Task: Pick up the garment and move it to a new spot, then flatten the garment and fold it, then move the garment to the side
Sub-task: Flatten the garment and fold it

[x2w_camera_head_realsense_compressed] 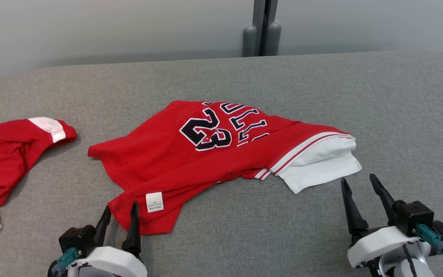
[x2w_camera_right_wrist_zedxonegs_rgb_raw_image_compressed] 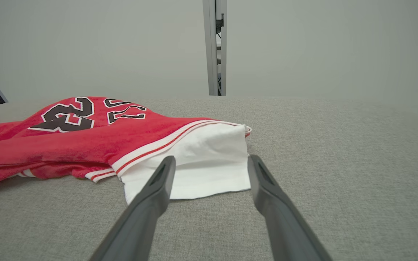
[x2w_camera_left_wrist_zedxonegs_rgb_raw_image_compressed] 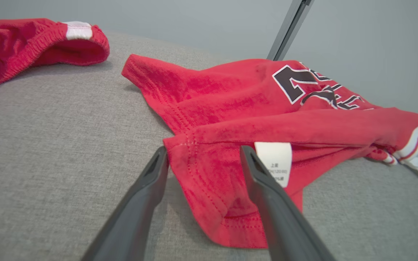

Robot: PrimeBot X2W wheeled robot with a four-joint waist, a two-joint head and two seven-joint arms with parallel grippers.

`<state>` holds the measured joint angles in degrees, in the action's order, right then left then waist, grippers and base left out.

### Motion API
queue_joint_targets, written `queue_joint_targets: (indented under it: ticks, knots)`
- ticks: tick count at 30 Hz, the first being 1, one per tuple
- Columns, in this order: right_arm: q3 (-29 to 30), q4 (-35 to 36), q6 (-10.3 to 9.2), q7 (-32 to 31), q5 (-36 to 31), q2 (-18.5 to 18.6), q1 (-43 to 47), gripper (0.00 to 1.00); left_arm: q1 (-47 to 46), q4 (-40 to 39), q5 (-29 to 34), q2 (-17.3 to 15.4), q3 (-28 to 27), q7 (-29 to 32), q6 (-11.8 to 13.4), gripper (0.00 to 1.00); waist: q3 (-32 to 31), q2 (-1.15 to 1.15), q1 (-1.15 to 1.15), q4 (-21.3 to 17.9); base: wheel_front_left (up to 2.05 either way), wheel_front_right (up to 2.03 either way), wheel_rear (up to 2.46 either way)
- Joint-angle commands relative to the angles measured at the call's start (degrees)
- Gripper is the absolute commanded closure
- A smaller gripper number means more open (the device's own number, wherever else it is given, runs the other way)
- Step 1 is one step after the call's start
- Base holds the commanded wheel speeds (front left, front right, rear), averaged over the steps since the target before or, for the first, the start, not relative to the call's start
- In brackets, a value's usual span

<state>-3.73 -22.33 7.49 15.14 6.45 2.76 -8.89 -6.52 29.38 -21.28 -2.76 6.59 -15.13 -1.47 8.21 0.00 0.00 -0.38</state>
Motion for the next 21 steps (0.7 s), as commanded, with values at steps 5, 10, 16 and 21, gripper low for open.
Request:
queue_joint_targets:
  ticks: [5, 10, 16, 21]
  knots:
    - [0.11, -0.02, 0.0, 0.0, 0.39, 0.29, -1.06, 0.0, -1.7, 0.18, -0.37, -0.27, -0.16, -0.02, -1.08, 1.0, 0.93, 0.0, 0.0, -0.03, 0.0, 0.0, 0.0]
    - [0.9, -0.96, 0.01, 0.0, 0.75, 0.31, -2.62, 0.0, -2.92, 0.25, -0.19, -0.27, -0.67, -0.02, -1.29, 1.0, 2.41, 0.0, 0.0, 0.07, 0.0, 0.0, 0.0]
    - [4.51, -6.94, 0.0, 0.01, -0.02, 0.25, -6.74, 0.0, -3.95, -0.46, 0.71, -0.26, -0.37, -0.02, -1.46, 1.0, 4.74, 0.0, 0.0, 1.24, 0.0, 0.0, 0.0]
    - [7.96, -13.45, 0.0, 0.0, -0.4, 0.29, -10.74, 0.0, -5.01, -0.49, 1.45, -0.25, 0.82, -0.02, -1.62, 1.0, 6.55, 0.0, 0.0, 2.73, 0.0, 0.0, 0.0]
